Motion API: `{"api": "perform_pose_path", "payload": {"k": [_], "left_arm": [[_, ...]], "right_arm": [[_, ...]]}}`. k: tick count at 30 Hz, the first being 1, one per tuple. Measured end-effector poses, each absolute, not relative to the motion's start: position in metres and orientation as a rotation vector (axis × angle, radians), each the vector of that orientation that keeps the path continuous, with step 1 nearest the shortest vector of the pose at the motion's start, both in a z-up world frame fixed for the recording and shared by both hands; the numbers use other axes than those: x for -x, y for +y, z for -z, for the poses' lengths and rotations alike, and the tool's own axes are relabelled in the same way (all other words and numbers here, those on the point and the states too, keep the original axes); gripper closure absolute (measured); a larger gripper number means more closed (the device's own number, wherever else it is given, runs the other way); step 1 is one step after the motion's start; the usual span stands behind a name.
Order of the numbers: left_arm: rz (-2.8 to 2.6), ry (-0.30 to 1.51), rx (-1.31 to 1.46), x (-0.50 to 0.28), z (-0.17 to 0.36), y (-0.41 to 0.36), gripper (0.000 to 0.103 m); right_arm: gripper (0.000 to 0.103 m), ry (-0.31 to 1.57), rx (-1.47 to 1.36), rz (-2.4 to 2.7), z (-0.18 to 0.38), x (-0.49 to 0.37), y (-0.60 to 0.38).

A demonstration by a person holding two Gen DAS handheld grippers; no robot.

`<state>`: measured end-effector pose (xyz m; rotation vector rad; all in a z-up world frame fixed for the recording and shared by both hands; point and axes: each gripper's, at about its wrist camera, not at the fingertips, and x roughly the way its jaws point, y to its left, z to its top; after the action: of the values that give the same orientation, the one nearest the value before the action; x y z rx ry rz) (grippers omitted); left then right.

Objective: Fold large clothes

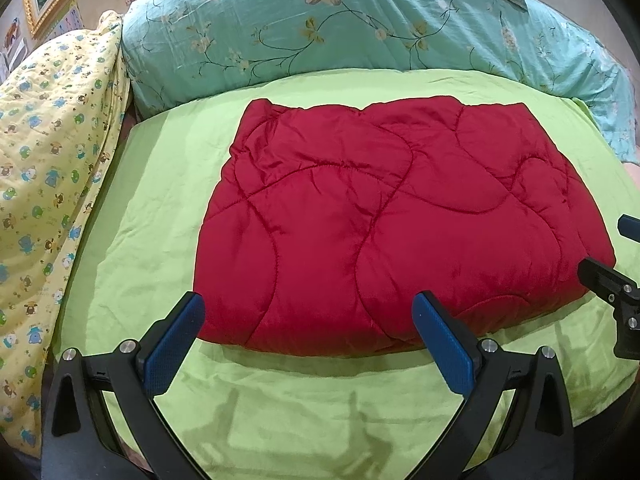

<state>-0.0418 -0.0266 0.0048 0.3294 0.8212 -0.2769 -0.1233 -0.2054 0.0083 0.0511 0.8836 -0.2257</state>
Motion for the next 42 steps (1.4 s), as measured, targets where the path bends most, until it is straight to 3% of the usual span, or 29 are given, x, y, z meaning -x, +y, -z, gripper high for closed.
{"api": "perform_pose_path", "payload": {"k": [42], "left_arm": [[0.252, 0.791, -0.334, 0.036, -0.012, -0.037, 0.0]], "right_arm": [[0.0, 0.877, -0.069, 0.224, -0.009, 0.118, -0.216]]}}
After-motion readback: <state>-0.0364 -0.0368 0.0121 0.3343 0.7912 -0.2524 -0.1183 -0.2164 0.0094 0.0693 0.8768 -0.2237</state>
